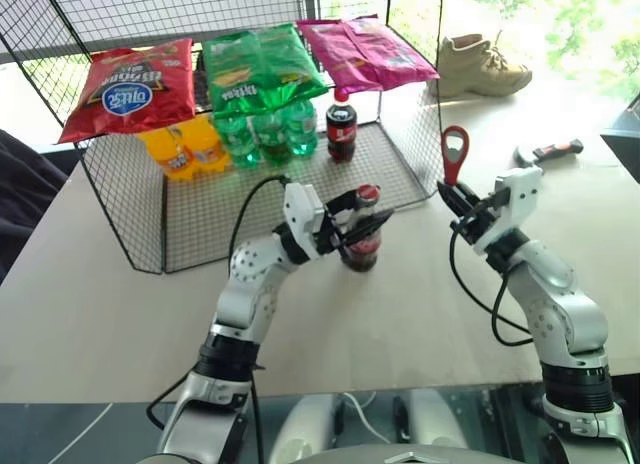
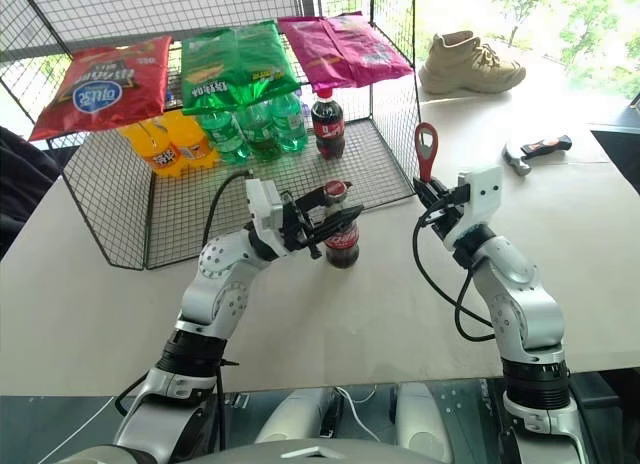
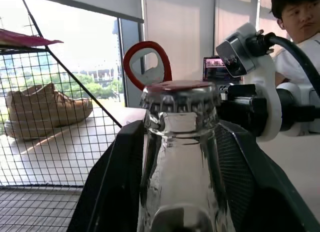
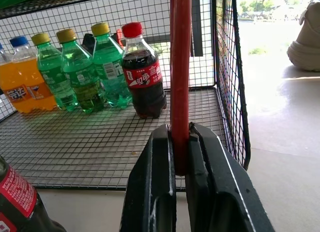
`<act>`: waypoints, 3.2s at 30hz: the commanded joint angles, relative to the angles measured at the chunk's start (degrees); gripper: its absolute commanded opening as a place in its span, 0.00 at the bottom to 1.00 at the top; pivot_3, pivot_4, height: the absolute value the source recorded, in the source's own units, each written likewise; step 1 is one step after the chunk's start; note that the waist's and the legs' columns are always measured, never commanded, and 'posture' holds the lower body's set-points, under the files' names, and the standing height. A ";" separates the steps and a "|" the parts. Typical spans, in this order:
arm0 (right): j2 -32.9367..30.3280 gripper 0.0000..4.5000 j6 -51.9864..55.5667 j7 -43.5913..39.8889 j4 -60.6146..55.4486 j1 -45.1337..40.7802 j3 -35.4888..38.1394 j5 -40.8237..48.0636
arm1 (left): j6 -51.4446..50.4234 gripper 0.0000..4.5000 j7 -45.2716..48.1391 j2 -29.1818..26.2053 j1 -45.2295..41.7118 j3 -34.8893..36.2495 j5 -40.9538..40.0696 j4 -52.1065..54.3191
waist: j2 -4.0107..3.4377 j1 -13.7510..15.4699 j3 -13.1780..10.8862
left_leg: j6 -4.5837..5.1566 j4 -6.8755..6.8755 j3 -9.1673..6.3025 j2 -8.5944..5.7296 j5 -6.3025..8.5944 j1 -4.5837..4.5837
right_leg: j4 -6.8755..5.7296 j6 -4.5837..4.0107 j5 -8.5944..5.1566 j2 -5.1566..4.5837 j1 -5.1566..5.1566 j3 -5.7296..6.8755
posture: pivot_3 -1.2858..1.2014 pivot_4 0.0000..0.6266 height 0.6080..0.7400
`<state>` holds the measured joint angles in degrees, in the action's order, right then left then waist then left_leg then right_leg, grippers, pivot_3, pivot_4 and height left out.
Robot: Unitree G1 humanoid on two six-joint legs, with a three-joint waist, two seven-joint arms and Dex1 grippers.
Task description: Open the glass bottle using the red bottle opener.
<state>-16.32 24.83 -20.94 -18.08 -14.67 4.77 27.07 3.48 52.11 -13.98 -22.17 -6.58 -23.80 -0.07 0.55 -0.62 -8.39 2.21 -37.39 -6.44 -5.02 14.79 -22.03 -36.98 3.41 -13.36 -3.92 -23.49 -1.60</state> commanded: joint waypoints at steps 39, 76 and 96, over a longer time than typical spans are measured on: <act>-12.22 0.00 -50.15 5.58 13.83 -7.28 -25.60 -62.19 | 1.08 0.34 -1.13 0.21 1.94 -0.58 1.94 -1.54 | 0.04 -0.01 0.17 | 0.01 0.19 0.09 0.05 0.01 1.17 | 0.08 -0.02 -0.04 0.30 1.03 -0.06 | 0.52 0.24 1.00; -11.92 0.00 -59.43 10.00 22.47 -8.03 -27.92 -65.91 | 2.41 0.34 -0.83 1.60 1.28 -0.15 2.40 -4.13 | -0.11 -0.06 0.35 | 0.21 0.23 0.07 0.11 0.13 1.36 | 0.18 -0.02 -0.06 0.34 1.25 -0.07 | 0.52 0.24 1.00; -17.24 0.00 -61.48 9.51 22.91 -14.43 -22.63 -63.52 | 1.70 0.34 -0.89 2.04 1.13 -0.33 2.85 -4.12 | -0.14 0.02 0.27 | 0.22 0.26 0.03 0.11 0.14 1.28 | 0.28 -0.02 -0.07 0.33 1.24 -0.04 | 0.52 0.24 1.00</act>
<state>-32.75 -34.76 -9.61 5.18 -28.42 -16.77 -35.56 6.51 51.47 -11.98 -20.94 -5.18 -22.65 -3.03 0.41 -0.60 -8.12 2.43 -37.13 -6.40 -4.91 14.93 -20.76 -36.70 3.39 -13.43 -3.59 -22.25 -1.64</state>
